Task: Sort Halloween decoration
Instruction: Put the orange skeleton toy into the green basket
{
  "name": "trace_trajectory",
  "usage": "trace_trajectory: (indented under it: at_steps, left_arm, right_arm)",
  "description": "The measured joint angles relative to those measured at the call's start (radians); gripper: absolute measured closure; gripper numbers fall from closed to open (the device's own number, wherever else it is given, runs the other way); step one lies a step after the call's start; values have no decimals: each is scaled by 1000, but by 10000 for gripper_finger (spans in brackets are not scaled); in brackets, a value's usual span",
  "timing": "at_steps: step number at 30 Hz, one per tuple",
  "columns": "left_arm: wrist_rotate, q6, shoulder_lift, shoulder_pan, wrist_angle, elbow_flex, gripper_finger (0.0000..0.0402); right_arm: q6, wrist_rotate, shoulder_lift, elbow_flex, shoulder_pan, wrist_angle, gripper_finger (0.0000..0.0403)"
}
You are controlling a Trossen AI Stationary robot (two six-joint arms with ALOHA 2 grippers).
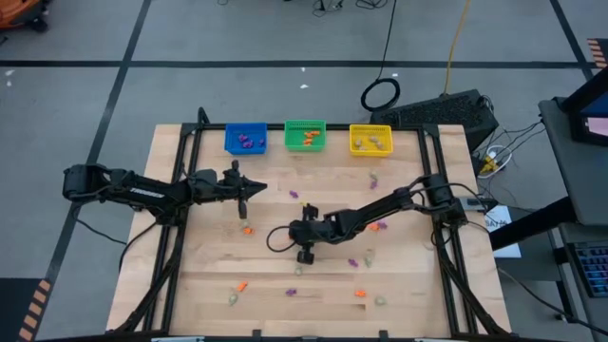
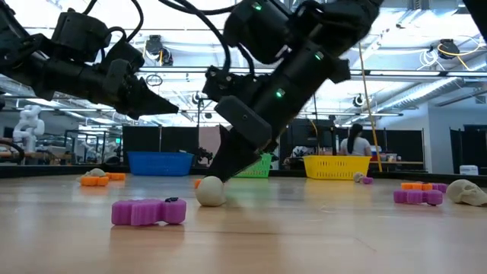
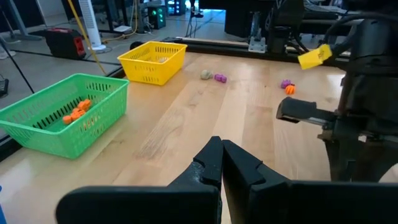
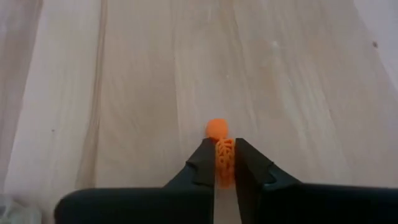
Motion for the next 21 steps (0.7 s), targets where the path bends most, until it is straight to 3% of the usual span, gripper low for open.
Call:
trace_trajectory:
  at_steps: [12,16,21]
  left_arm:
    - [0,0,0,0,-1,0,391]
    - [0,-1,0,0,-17,0,391]
    - [-2,-1,0,0,-21,0,391]
  right_arm:
    - [-139,21,-32,270,-126,-346,386]
    - [-169,101,-77,310,-221,-445,386]
    - [-175,109,-96,365,-392,-511,386]
